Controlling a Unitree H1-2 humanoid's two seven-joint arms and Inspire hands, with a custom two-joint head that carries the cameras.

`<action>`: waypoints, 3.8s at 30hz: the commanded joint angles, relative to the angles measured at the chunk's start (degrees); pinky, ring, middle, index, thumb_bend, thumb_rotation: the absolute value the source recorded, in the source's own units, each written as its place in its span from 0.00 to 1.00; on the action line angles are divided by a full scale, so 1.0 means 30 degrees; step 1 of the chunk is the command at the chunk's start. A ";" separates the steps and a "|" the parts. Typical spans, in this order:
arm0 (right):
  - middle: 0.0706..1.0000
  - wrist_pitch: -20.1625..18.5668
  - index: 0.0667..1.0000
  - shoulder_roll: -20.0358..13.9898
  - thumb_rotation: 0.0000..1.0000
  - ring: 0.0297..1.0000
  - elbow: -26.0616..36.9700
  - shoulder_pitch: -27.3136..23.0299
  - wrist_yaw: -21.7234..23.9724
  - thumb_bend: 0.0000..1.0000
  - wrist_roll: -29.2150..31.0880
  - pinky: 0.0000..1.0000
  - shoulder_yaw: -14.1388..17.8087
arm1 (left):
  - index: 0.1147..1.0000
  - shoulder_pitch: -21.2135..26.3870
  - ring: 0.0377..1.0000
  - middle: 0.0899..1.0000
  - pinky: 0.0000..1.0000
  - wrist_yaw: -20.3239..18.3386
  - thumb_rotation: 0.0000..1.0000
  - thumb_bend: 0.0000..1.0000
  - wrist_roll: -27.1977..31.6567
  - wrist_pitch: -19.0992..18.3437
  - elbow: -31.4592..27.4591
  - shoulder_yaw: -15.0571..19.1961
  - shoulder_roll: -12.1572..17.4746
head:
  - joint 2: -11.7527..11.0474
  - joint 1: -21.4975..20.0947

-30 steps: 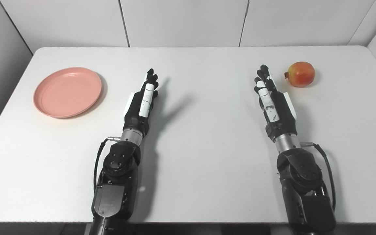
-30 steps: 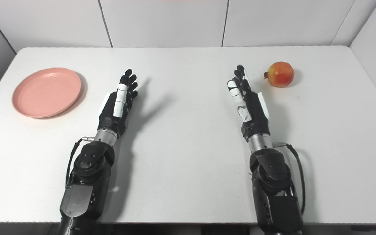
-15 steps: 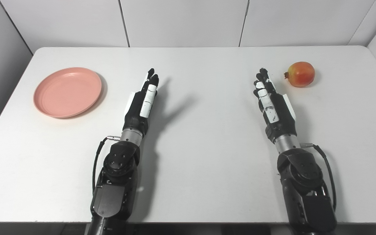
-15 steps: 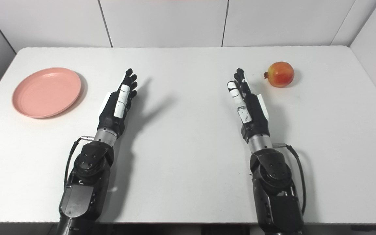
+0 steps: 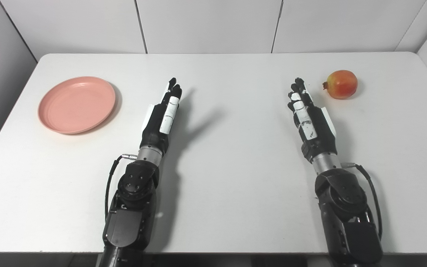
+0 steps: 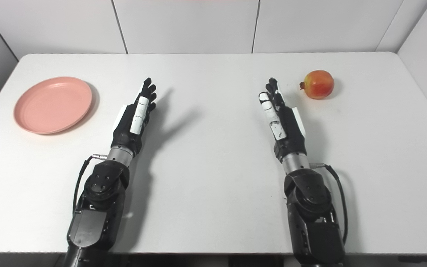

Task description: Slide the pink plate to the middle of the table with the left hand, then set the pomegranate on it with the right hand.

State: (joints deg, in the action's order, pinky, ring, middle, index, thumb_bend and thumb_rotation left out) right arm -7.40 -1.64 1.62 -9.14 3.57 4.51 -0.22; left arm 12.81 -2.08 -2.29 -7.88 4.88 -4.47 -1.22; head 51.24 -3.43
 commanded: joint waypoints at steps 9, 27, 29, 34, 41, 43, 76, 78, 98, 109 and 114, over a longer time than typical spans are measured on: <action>1.00 0.0144 1.00 -0.0128 0.85 1.00 0.0456 -0.0663 0.0090 0.75 0.0085 1.00 0.0091 | 1.00 0.0689 1.00 1.00 1.00 -0.0064 1.00 0.83 0.0137 0.0723 -0.0661 0.0061 -0.0066 | 0.0036 0.0010; 1.00 -0.0102 1.00 -0.0134 0.85 1.00 0.0686 -0.0646 0.0078 0.74 0.0057 1.00 0.0046 | 1.00 0.0654 1.00 1.00 1.00 -0.0097 1.00 0.84 0.0048 0.0468 -0.0889 -0.0019 -0.0003 | 0.0116 0.0014; 1.00 -0.0117 1.00 -0.0144 0.85 1.00 0.0701 -0.0657 0.0110 0.73 0.0086 1.00 0.0038 | 1.00 0.0655 1.00 1.00 1.00 -0.0104 1.00 0.84 0.0062 0.0450 -0.0914 -0.0016 -0.0004 | 0.0116 0.0014; 1.00 0.0000 1.00 -0.0134 0.85 1.00 0.0645 -0.0688 0.0066 0.75 0.0063 1.00 0.0062 | 1.00 0.0648 1.00 1.00 1.00 -0.0066 1.00 0.84 0.0099 0.0653 -0.0801 0.0027 -0.0034 | 0.0115 0.0023; 1.00 0.0057 1.00 -0.0139 0.86 1.00 0.0742 -0.0671 0.0063 0.74 0.0065 1.00 0.0072 | 1.00 0.0627 1.00 1.00 1.00 -0.0074 1.00 0.84 0.0059 0.0489 -0.0942 -0.0015 -0.0041 | 0.0144 0.0034; 1.00 0.0118 1.00 -0.0134 0.86 1.00 0.0729 -0.0685 0.0036 0.74 0.0039 1.00 0.0081 | 1.00 0.0631 1.00 1.00 1.00 -0.0069 1.00 0.84 0.0021 0.0512 -0.0932 -0.0035 -0.0025 | 0.0145 0.0040; 1.00 0.0365 1.00 -0.0042 0.85 1.00 0.0695 -0.0713 -0.0050 0.74 -0.0092 1.00 0.0129 | 1.00 0.0647 1.00 1.00 1.00 -0.0103 1.00 0.85 0.0090 0.0624 -0.0873 -0.0104 0.0103 | 0.0136 -0.0039; 1.00 0.0425 1.00 0.0002 0.85 1.00 0.0654 -0.0722 -0.0067 0.74 -0.0060 1.00 0.0158 | 1.00 0.0642 1.00 1.00 1.00 -0.0110 1.00 0.85 0.0162 0.0515 -0.0897 -0.0068 0.0082 | 0.0133 -0.0032; 1.00 0.1421 1.00 0.0203 0.84 1.00 0.0008 -0.0340 -0.0136 0.74 -0.0256 1.00 0.0163 | 1.00 0.0325 1.00 1.00 1.00 -0.0059 1.00 0.82 0.0130 0.1587 -0.0278 -0.0128 -0.0024 | -0.1144 -0.0420; 1.00 0.1869 1.00 0.0216 0.86 1.00 -0.0501 -0.0375 -0.0197 0.72 -0.0396 1.00 0.0192 | 1.00 0.0294 1.00 1.00 1.00 -0.0009 1.00 0.79 0.0082 0.1768 -0.0061 -0.0056 -0.0037 | -0.1450 -0.0439; 1.00 0.2060 1.00 0.0279 0.84 1.00 -0.0648 -0.0323 -0.0209 0.71 -0.0326 1.00 0.0240 | 1.00 0.0254 1.00 1.00 1.00 0.0068 1.00 0.79 0.0010 0.1919 0.0096 -0.0061 -0.0080 | -0.1864 -0.0428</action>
State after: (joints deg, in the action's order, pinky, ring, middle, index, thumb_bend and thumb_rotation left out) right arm -5.60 -1.13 -1.28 -8.96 3.27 3.23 0.12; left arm 12.33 -2.16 -2.25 -5.14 5.69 -4.79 -1.09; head 46.05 -4.66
